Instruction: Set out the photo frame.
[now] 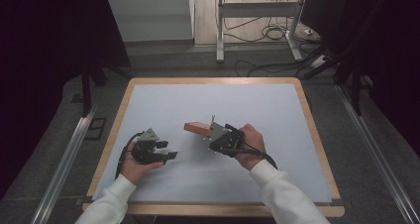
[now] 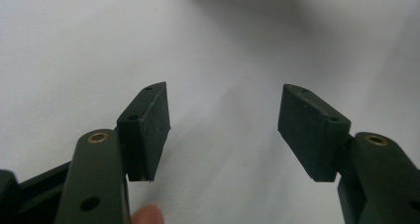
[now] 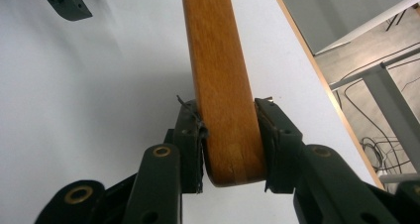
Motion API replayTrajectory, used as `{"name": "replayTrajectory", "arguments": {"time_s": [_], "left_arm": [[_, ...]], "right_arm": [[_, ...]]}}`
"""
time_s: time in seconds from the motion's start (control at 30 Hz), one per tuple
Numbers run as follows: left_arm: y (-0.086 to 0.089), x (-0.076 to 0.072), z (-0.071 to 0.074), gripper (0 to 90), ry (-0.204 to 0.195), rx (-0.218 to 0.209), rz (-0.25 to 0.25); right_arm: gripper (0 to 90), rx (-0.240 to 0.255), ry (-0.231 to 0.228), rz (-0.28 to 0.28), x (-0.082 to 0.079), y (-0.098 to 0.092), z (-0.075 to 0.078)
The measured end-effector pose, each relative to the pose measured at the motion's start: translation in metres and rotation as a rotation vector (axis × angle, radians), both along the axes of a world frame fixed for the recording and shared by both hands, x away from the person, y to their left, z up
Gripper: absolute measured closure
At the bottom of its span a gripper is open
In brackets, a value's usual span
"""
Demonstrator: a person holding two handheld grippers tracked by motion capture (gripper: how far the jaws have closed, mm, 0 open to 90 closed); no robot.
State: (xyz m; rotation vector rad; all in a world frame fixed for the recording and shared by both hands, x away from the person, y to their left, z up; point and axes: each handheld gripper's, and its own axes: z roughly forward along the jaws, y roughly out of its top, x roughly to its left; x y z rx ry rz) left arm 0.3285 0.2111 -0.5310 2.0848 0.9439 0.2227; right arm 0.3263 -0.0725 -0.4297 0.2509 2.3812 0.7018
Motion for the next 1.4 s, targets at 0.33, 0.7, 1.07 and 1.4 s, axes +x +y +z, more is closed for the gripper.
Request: {"name": "replayTrajectory", "arguments": {"time_s": [0.33,0.7,1.07,1.4], "left_arm": [[0.000,0.000,0.000,36.4,0.000,-0.001,0.001],[-0.002,0.000,0.000,36.2,0.001,0.001,0.002],[-0.001,0.000,0.000,36.0,-0.001,-0.009,0.009],[-0.002,-0.001,0.002,35.4,-0.012,-0.010,0.006]], "right_arm": [[68.8,0.009,0.019,0.028,-0.005,-0.004,0.008],[68.7,0.062,0.097,0.067,-0.029,-0.029,0.019],[65.9,0.128,0.105,0.008,-0.006,-0.031,0.026],[62.3,0.182,0.111,-0.076,0.024,-0.040,0.029]]}}
